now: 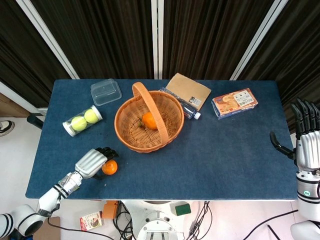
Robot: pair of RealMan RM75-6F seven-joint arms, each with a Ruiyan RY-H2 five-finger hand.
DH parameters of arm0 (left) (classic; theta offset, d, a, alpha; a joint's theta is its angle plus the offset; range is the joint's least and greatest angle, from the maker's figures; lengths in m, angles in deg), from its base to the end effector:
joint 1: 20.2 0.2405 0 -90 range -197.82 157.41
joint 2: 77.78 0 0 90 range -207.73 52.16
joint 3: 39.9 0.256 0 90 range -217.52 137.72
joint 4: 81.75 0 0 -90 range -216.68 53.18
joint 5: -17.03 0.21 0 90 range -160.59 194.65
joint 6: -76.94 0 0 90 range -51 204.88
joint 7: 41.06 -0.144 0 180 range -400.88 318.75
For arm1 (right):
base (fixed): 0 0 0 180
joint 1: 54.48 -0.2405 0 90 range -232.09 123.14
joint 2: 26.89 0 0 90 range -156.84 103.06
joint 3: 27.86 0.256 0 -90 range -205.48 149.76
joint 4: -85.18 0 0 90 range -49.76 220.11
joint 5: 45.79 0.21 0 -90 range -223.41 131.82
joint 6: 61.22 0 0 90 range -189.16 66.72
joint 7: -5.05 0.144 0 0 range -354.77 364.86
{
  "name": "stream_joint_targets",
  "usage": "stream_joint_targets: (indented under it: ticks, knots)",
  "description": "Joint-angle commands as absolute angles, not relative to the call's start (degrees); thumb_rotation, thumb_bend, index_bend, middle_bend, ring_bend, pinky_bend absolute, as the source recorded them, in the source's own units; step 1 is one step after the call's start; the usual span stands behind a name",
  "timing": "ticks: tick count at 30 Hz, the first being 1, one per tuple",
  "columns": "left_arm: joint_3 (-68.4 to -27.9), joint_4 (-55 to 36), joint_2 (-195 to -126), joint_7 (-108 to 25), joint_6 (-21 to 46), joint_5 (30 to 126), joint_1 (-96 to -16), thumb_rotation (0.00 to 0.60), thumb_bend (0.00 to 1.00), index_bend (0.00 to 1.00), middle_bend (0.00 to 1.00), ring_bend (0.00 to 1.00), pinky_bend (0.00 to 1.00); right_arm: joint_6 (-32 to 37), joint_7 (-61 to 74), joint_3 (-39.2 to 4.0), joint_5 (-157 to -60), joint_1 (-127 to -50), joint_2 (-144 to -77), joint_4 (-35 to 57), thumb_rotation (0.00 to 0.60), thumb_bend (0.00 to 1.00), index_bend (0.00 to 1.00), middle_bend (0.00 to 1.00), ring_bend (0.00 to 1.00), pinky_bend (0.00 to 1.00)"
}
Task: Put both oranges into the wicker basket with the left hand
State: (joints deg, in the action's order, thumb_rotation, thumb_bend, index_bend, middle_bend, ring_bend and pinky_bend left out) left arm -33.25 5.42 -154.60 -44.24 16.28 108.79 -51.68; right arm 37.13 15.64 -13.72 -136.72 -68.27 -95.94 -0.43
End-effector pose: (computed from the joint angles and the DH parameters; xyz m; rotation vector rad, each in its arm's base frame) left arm -0.2297 0.2487 0.0158 -2.1443 -0.8927 -0.8527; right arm -0.2508 -0.2513 0.1980 1.2320 -0.5698 1.4591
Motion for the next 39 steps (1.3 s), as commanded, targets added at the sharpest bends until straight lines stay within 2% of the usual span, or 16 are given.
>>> stream_joint_targets:
  ticks: [1, 9, 12, 15, 23, 27, 31, 35, 39]
  knots:
    - [-33.04, 4.83, -154.96, -44.38, 17.19, 108.76, -51.86, 0.600, 0.11, 0.29, 0.27, 0.20, 0.38, 36.45, 15.47, -13.62, -136.06, -68.41, -96.02, -0.36, 0.600, 0.33, 0.00, 0.00, 0.00, 0.00]
    - [-32.47, 2.56, -156.80, -41.75, 17.48, 109.88, -51.61, 0.600, 0.22, 0.34, 0.32, 0.28, 0.42, 36.26, 16.08, -13.36, -135.04, -68.20, -96.51, 0.48, 0.600, 0.33, 0.00, 0.00, 0.00, 0.00]
    - [-32.43, 1.66, -157.49, -41.26, 17.35, 110.55, -51.68, 0.600, 0.24, 0.36, 0.35, 0.36, 0.45, 36.32, 16.07, -13.34, -135.04, -68.13, -96.50, 0.60, 0.600, 0.33, 0.00, 0.00, 0.00, 0.00]
    - [-32.71, 1.30, -157.98, -40.76, 16.91, 110.65, -51.57, 0.600, 0.26, 0.43, 0.40, 0.43, 0.48, 36.35, 15.98, -13.37, -135.13, -68.10, -96.48, 0.59, 0.600, 0.33, 0.00, 0.00, 0.00, 0.00]
    - [-34.24, 4.28, -155.27, -40.31, 11.33, 112.22, -50.45, 0.600, 0.28, 0.50, 0.49, 0.48, 0.51, 36.46, 16.63, -13.16, -134.77, -67.88, -96.40, 0.98, 0.600, 0.33, 0.00, 0.00, 0.00, 0.00]
    - [-36.70, 7.66, -151.38, -39.79, 6.72, 111.67, -49.47, 0.600, 0.28, 0.51, 0.52, 0.48, 0.54, 36.76, 17.16, -13.05, -134.80, -67.77, -96.41, 1.29, 0.600, 0.33, 0.00, 0.00, 0.00, 0.00]
    - [-40.82, 11.88, -146.69, -36.46, 3.78, 110.08, -49.96, 0.600, 0.29, 0.52, 0.53, 0.48, 0.59, 36.94, 17.44, -12.96, -134.91, -67.72, -96.33, 1.41, 0.600, 0.33, 0.00, 0.00, 0.00, 0.00]
    - [-44.81, 12.63, -145.71, -36.82, 5.32, 108.92, -52.99, 0.600, 0.29, 0.52, 0.53, 0.48, 0.59, 37.07, 17.14, -12.78, -135.07, -67.80, -96.11, 1.02, 0.600, 0.33, 0.00, 0.00, 0.00, 0.00]
    - [-48.26, 11.85, -148.35, -36.10, 11.92, 105.05, -57.90, 0.600, 0.29, 0.52, 0.53, 0.48, 0.59, 37.38, 16.46, -12.75, -135.49, -67.80, -95.92, 0.37, 0.600, 0.33, 0.00, 0.00, 0.00, 0.00]
